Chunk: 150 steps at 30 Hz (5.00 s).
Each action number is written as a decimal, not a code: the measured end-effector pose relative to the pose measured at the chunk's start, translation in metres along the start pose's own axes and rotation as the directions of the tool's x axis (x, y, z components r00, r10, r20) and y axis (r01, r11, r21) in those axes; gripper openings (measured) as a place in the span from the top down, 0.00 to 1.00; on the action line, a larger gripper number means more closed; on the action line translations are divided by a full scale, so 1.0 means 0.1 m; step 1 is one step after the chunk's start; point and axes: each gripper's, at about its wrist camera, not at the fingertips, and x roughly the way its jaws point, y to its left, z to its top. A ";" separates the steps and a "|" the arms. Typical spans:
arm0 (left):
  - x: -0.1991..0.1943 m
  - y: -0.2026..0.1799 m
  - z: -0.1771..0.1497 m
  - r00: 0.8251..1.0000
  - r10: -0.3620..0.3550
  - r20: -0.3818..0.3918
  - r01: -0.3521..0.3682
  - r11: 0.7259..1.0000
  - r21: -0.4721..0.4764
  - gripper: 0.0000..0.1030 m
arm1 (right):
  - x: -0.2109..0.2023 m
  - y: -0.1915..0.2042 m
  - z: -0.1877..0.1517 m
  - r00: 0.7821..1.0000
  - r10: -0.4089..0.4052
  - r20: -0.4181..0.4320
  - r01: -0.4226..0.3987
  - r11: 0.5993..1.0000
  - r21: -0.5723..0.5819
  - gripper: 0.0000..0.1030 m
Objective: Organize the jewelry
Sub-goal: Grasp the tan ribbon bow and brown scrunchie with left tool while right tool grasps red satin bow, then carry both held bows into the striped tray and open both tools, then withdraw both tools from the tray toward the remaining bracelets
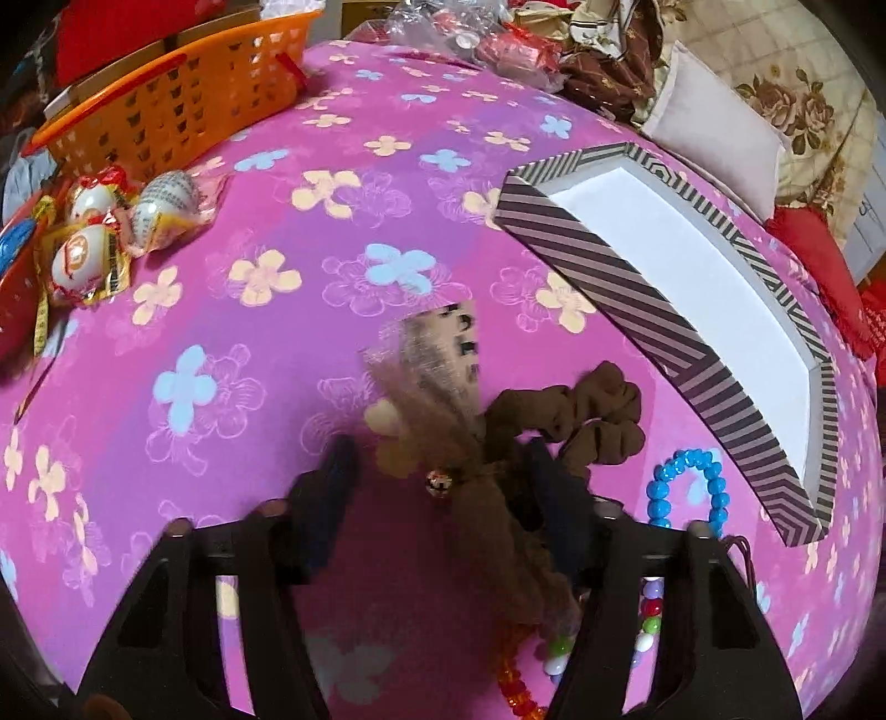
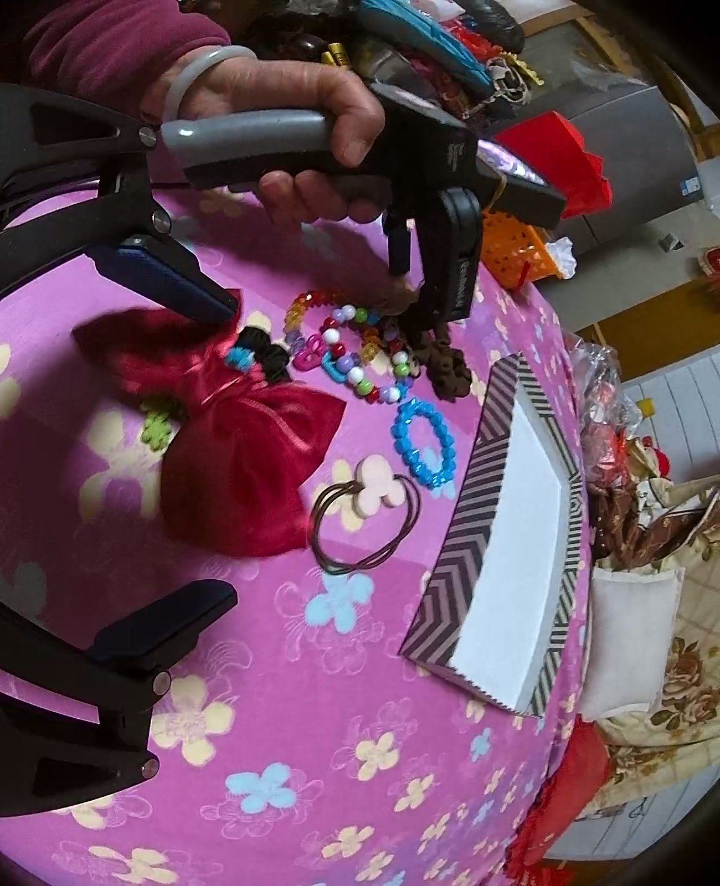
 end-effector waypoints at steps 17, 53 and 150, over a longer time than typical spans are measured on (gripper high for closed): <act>-0.31 0.05 -0.08 0.998 -0.046 0.039 0.044 0.998 0.045 0.86 | -0.30 -0.01 0.05 0.998 0.032 0.062 -0.030 0.999 -0.034 0.74; -1.10 0.03 -0.06 0.984 -0.141 0.109 0.130 0.986 0.102 0.87 | -0.96 -0.46 0.63 0.958 0.197 0.207 -0.222 0.969 0.110 0.74; -1.67 -0.35 -1.11 0.940 0.016 0.342 -0.100 0.968 0.229 0.43 | -0.93 -0.26 0.21 0.973 -0.128 0.190 0.124 0.992 0.033 0.14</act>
